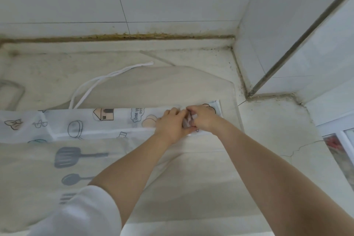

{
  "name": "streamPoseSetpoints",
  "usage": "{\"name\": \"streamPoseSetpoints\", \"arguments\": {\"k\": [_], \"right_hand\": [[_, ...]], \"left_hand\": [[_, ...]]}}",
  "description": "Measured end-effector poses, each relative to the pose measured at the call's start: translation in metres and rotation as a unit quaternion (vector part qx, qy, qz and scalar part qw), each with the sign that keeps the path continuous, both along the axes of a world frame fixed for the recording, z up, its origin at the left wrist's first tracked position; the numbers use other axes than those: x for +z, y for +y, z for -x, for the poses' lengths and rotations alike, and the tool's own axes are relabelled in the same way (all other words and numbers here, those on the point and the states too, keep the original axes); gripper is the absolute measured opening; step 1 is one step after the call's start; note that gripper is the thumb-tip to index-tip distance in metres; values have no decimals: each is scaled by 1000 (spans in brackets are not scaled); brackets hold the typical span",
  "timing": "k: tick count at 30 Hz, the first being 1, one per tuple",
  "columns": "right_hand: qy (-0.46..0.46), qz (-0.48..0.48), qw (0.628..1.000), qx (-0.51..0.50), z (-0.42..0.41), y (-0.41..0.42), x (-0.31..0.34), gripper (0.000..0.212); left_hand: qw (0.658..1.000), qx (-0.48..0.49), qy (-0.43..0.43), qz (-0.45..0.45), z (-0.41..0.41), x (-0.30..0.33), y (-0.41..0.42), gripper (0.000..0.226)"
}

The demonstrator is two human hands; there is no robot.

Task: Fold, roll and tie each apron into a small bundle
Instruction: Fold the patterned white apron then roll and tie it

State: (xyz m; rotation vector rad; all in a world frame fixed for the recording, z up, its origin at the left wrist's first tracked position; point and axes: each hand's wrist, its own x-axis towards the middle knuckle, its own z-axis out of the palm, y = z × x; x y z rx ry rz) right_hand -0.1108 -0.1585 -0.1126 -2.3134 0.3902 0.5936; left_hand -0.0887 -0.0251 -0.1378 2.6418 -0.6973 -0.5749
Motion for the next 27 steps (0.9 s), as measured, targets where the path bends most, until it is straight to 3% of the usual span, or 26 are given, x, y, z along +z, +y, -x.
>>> {"name": "streamPoseSetpoints", "arguments": {"k": [2,4,6,10,13,16,20,24,27], "right_hand": [[-10,81,995,61,1,-12,-7,41],[-37,172,984,9,5,-26,-13,43],[-58,197,976,-72,13,-36,-19,37],[-76,116,976,-167,23,-44,-24,35],[-38,47,971,-231,21,-53,-22,27],[-19,-129,948,-291,11,-58,4,36],[-48,-231,950,-205,-1,-28,42,41],[-71,-242,946,-204,-15,22,42,22],[-58,-263,936,-226,-24,55,34,17]], "left_hand": [[1000,-2,1,-8,-1,-1,-3,51],[1000,-4,17,0,-4,0,-2,48],[1000,-15,22,14,-8,0,2,48],[999,-41,14,10,-9,-4,7,44],[999,-30,27,-25,-16,0,0,52],[994,-52,8,-93,-25,10,-11,67],[995,-40,18,-84,-27,10,-11,71],[996,-67,35,-55,-34,6,7,72],[986,-134,94,-20,-35,5,36,53]]}}
